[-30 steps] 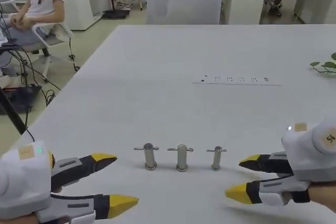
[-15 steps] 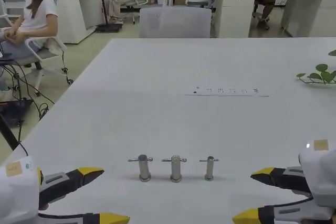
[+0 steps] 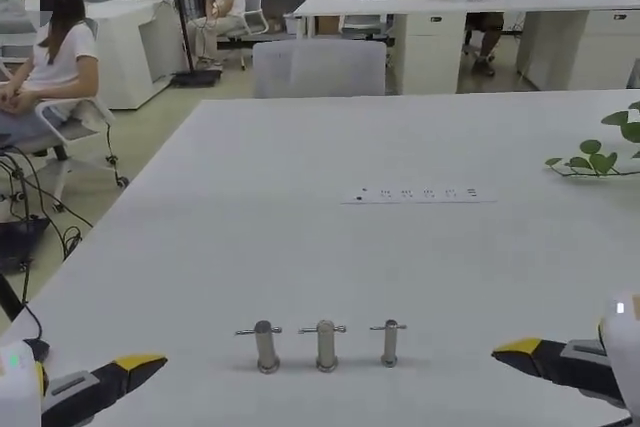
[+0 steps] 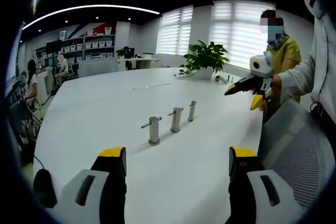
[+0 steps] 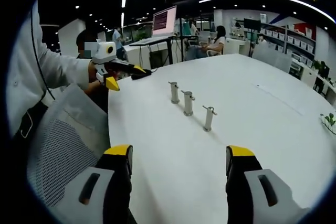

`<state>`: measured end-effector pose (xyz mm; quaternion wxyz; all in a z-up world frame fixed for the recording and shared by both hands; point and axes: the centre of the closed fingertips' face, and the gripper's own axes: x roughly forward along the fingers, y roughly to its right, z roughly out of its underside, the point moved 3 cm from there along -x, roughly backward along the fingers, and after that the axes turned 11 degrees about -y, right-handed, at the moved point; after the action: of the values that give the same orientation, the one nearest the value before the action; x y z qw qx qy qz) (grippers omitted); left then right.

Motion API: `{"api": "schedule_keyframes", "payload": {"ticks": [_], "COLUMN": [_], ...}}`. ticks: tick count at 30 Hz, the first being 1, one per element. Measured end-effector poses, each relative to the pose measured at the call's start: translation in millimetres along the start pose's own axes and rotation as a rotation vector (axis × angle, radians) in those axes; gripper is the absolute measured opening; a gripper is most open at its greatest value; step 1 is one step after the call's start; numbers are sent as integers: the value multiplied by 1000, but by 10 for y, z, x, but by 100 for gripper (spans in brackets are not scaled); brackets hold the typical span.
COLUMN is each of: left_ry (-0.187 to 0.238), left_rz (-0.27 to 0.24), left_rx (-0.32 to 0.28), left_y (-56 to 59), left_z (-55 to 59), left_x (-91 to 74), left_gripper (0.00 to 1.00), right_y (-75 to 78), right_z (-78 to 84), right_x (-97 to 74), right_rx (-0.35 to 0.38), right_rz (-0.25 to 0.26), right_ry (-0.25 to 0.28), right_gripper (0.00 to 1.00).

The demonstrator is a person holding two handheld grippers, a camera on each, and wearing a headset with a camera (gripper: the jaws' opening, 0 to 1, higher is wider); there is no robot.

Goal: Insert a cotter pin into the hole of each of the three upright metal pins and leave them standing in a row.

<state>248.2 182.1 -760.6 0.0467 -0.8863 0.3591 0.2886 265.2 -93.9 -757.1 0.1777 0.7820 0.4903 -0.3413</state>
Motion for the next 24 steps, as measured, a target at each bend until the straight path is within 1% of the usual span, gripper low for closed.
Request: {"api": "schedule_keyframes", "payload": {"ticks": [2,3,5,9,12,14,18,24], "left_ry": [1,3,2,-18,-14,-12,-8,-6], "left_rz": [-5,-7,-12,-15,-21,-25,-32,-32], "left_rx": [-14,-16,-13,-10,-15,-20,-27,-35], "left_y": [8,16,49,94,97,87,93,127], "left_z": [-1,-3,-2,43,45,45,34,37], "left_x": [-19,-30,-46,-78,-113,-125,-154,-165], "left_gripper": [82,82,83,83,84,84,84,83], "right_y": [-21,-32,-58,-105,-149,-164,-169,-153], "right_z": [10,29,48,72,80,96,117,117], "right_x": [-10,-18,-32,-56,-84,-84,-94,-121], "right_rx": [-1,-2,6,17,25,26,22,22], "right_rz": [4,9,7,7,3,2,10,23], "right_ry": [0,-8,-4,0,9,6,2,12], "right_gripper": [76,76,77,78,78,79,79,79]}}
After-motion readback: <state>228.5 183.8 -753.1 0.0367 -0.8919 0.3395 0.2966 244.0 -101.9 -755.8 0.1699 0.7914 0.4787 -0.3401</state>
